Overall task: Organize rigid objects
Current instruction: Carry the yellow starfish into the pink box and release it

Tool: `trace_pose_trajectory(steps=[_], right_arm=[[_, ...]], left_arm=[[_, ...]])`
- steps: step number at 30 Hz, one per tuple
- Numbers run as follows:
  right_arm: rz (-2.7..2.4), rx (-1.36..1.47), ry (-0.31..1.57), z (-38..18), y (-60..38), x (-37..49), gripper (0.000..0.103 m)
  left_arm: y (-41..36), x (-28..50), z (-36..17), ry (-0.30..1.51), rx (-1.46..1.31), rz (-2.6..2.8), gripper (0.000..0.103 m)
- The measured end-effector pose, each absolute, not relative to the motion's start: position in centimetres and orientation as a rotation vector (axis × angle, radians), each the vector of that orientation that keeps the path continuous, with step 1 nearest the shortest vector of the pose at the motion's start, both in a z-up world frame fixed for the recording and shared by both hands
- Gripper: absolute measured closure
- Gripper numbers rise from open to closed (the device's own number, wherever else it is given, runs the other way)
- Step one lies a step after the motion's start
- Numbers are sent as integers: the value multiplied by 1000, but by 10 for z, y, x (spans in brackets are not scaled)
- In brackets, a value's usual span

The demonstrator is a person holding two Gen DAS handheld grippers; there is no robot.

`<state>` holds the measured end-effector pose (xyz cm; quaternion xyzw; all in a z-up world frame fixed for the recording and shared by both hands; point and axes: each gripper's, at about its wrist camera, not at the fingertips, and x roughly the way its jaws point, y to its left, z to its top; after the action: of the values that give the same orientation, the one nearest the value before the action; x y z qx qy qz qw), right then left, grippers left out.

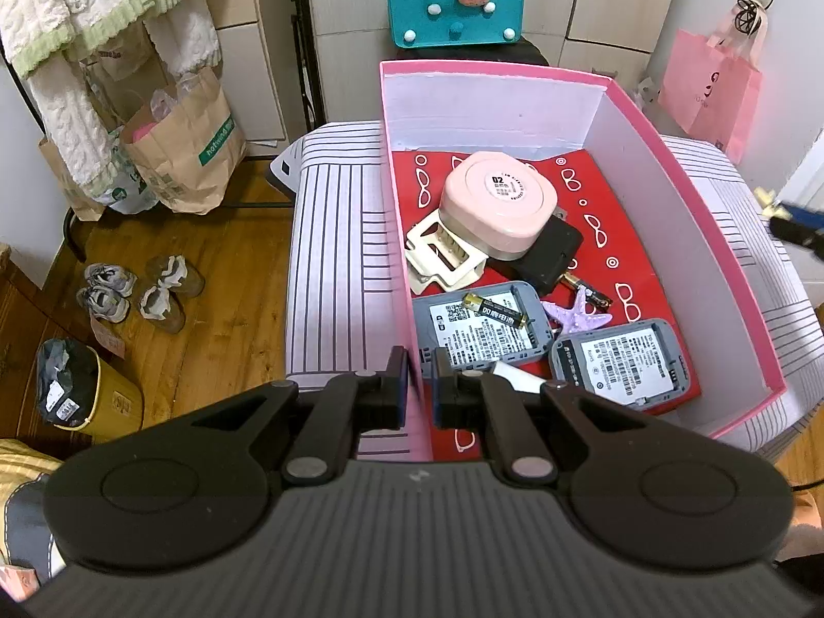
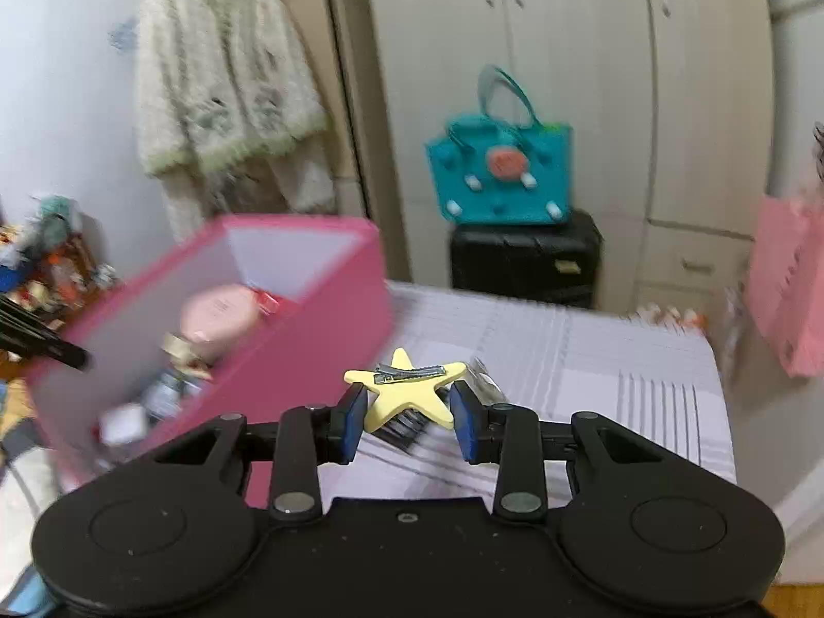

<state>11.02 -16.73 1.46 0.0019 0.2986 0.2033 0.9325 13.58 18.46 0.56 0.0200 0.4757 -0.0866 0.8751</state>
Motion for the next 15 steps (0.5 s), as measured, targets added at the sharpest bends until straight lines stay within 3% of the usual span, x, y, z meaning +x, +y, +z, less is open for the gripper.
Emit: trace_pose_trajectory(steps=[7, 15], right_arm=[[607, 23, 596, 51, -137, 107, 63], [805, -88, 764, 44, -70, 142, 63]], left_arm=[[188, 133, 5, 979, 16, -185, 96], [186, 131, 5, 973, 31, -182, 96]])
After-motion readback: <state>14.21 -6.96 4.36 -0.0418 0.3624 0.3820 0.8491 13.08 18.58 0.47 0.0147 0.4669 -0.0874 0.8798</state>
